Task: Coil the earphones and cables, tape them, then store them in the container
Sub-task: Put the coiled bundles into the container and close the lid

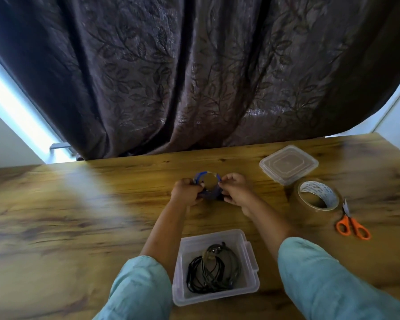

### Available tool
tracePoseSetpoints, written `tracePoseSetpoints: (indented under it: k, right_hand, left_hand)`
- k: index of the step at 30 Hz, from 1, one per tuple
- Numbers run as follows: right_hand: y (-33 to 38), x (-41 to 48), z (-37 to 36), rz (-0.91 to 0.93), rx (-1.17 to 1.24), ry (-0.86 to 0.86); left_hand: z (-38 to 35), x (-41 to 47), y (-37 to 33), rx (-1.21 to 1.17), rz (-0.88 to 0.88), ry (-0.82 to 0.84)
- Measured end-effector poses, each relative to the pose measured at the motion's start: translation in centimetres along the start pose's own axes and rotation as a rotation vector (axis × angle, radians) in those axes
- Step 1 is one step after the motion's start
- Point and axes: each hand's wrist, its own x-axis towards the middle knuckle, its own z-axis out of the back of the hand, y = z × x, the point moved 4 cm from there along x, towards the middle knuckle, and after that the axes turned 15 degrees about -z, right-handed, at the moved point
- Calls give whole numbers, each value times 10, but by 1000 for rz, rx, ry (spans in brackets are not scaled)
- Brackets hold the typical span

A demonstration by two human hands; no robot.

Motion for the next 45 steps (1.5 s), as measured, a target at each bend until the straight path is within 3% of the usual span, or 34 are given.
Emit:
tracePoseSetpoints:
  k: [7,11,15,20,29,39,45]
  right_hand:
    - [15,-64,4,146,159,32]
    - [9,-107,4,206,122,49]
    - [-11,-133,2,213,-46,40]
    - [-48,-142,-2,145,-237,-41]
    - [-79,-139,-10,181,-573,-205]
    - [-86,-124,-26,265,-787,-308]
    - [-87,-128,-24,348,-777,-350]
  left_hand:
    - [17,-62,-42,-230,-184,96]
    - [33,-102,-54,-215,-235,135]
    - [45,-131,-44,-69,-236,183]
    - [46,-148,-9,223,-119,244]
    - [36,-179,-5,948,-429,176]
    - [37,-185,11,1168,-572,131]
    - [40,-186,8,1115,-584,79]
